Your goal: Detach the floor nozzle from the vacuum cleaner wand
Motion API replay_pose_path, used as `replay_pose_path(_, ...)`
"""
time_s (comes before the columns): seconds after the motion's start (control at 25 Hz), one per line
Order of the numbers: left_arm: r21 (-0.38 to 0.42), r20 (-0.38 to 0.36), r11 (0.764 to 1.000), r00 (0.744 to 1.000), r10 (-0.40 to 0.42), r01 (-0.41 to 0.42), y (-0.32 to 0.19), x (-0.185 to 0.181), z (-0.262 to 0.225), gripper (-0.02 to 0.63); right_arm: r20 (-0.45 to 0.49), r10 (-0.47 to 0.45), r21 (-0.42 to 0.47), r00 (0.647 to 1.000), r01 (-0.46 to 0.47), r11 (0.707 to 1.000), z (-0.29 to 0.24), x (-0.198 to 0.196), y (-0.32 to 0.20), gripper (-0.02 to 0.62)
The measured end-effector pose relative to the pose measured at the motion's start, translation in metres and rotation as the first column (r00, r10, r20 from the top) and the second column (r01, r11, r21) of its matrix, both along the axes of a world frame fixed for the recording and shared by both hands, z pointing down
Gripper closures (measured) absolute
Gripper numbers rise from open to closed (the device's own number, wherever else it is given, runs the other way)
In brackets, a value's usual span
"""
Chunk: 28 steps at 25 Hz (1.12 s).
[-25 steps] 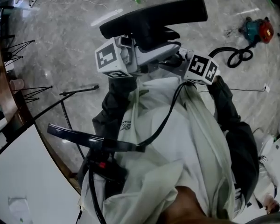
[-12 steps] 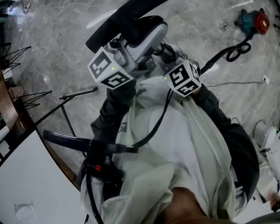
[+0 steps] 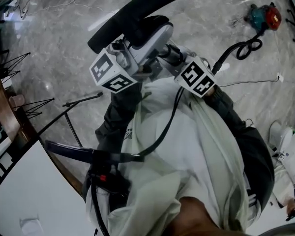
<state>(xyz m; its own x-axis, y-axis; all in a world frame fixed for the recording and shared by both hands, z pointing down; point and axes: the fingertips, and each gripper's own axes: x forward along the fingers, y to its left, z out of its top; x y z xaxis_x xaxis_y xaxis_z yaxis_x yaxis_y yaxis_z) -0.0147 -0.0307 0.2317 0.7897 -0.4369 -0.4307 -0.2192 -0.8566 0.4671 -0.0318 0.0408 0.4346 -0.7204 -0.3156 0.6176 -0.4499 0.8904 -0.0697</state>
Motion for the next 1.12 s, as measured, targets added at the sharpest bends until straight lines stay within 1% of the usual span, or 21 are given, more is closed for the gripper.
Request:
replay_pose_path(0.08, -0.103, 0.055, 0.987, 0.991, -0.12, 0.125, -0.014, -0.005, 0.01, 0.529, -0.078, 0.145, 0.088, 0.986, -0.138, 0.987, 0.003, 0.008, -0.012, 0.557)
replay_pose_path(0.12, -0.123, 0.069, 0.98, 0.987, -0.148, 0.155, -0.016, -0.007, 0.012, 0.529, -0.106, 0.193, 0.127, 0.975, -0.179, 0.976, 0.004, 0.011, -0.017, 0.557)
replay_pose_path(0.2, -0.073, 0.053, 0.991, 0.993, -0.109, 0.112, -0.009, -0.006, 0.006, 0.529, -0.124, 0.224, 0.176, 0.967, -0.201, 0.964, 0.001, 0.013, -0.019, 0.557)
replay_pose_path(0.28, 0.07, 0.008, 0.997, 0.999, 0.037, -0.038, 0.013, -0.003, -0.01, 0.531, -0.087, 0.136, 0.167, 0.987, -0.12, 0.979, -0.004, 0.005, -0.011, 0.555)
replay_pose_path(0.32, 0.153, -0.013, 0.981, 0.992, 0.126, -0.123, 0.027, -0.003, -0.017, 0.531, -0.058, 0.05, 0.139, 0.997, -0.041, 0.989, -0.006, 0.0, -0.004, 0.555)
replay_pose_path(0.4, 0.281, -0.031, 0.925, 0.961, 0.274, -0.255, 0.051, -0.005, -0.024, 0.532, 0.009, -0.148, 0.065, 0.989, 0.147, 0.987, -0.009, -0.01, 0.014, 0.555)
replay_pose_path(0.44, 0.315, -0.031, 0.904, 0.949, 0.314, -0.289, 0.058, -0.006, -0.025, 0.532, 0.044, -0.226, 0.03, 0.973, 0.225, 0.974, -0.011, -0.012, 0.022, 0.555)
replay_pose_path(0.48, 0.327, -0.033, 0.896, 0.944, 0.328, -0.3, 0.061, -0.005, -0.026, 0.532, 0.072, -0.273, 0.002, 0.959, 0.274, 0.962, -0.013, -0.013, 0.027, 0.555)
replay_pose_path(0.52, 0.318, -0.038, 0.903, 0.948, 0.316, -0.288, 0.058, -0.004, -0.025, 0.532, 0.088, -0.283, -0.016, 0.955, 0.286, 0.958, -0.013, -0.012, 0.028, 0.555)
replay_pose_path(0.56, 0.288, -0.046, 0.923, 0.959, 0.279, -0.255, 0.051, -0.002, -0.024, 0.532, 0.089, -0.257, -0.023, 0.962, 0.26, 0.965, -0.012, -0.011, 0.026, 0.555)
replay_pose_path(0.64, 0.181, -0.046, 0.973, 0.987, 0.155, -0.144, 0.03, 0.0, -0.02, 0.532, 0.051, -0.123, -0.004, 0.991, 0.124, 0.992, -0.009, -0.006, 0.014, 0.557)
replay_pose_path(0.68, 0.105, -0.026, 0.992, 0.997, 0.074, -0.071, 0.019, 0.0, -0.014, 0.531, 0.012, -0.033, 0.022, 0.999, 0.033, 0.999, -0.006, -0.002, 0.006, 0.557)
replay_pose_path(0.72, 0.022, 0.006, 1.0, 1.0, -0.015, 0.015, 0.007, -0.001, -0.005, 0.531, -0.033, 0.057, 0.056, 0.998, -0.055, 0.997, -0.001, 0.004, -0.001, 0.557)
replay_pose_path(0.8, -0.115, 0.078, 0.978, 0.983, -0.167, 0.176, -0.011, -0.008, 0.012, 0.529, -0.108, 0.186, 0.122, 0.976, -0.173, 0.977, 0.006, 0.012, -0.011, 0.557)
replay_pose_path(0.84, -0.145, 0.096, 0.965, 0.974, -0.205, 0.217, -0.015, -0.011, 0.018, 0.529, -0.13, 0.214, 0.146, 0.968, -0.195, 0.97, 0.009, 0.014, -0.014, 0.557)
replay_pose_path(0.88, -0.143, 0.095, 0.965, 0.973, -0.208, 0.22, -0.014, -0.012, 0.019, 0.529, -0.138, 0.216, 0.159, 0.967, -0.194, 0.968, 0.01, 0.014, -0.015, 0.557)
replay_pose_path(0.92, -0.114, 0.078, 0.975, 0.98, -0.181, 0.189, -0.011, -0.011, 0.016, 0.529, -0.134, 0.194, 0.161, 0.972, -0.171, 0.972, 0.01, 0.014, -0.014, 0.557)
replay_pose_path(1.0, 0.013, 0.019, 0.999, 0.999, -0.047, 0.047, 0.007, -0.004, 0.002, 0.531, -0.096, 0.074, 0.127, 0.993, -0.061, 0.99, 0.007, 0.01, -0.006, 0.557)
replay_pose_path(1.04, 0.101, -0.011, 0.994, 0.999, 0.048, -0.046, 0.021, -0.001, -0.007, 0.532, -0.064, -0.016, 0.097, 0.998, 0.023, 0.995, 0.003, 0.007, 0.002, 0.557)
replay_pose_path(1.08, 0.192, -0.031, 0.972, 0.989, 0.147, -0.138, 0.037, 0.002, -0.015, 0.532, -0.029, -0.112, 0.065, 0.993, 0.114, 0.991, -0.001, 0.005, 0.011, 0.555)
replay_pose_path(1.12, 0.272, -0.038, 0.938, 0.971, 0.234, -0.216, 0.052, 0.004, -0.02, 0.533, 0.004, -0.198, 0.037, 0.98, 0.198, 0.98, -0.005, 0.004, 0.021, 0.555)
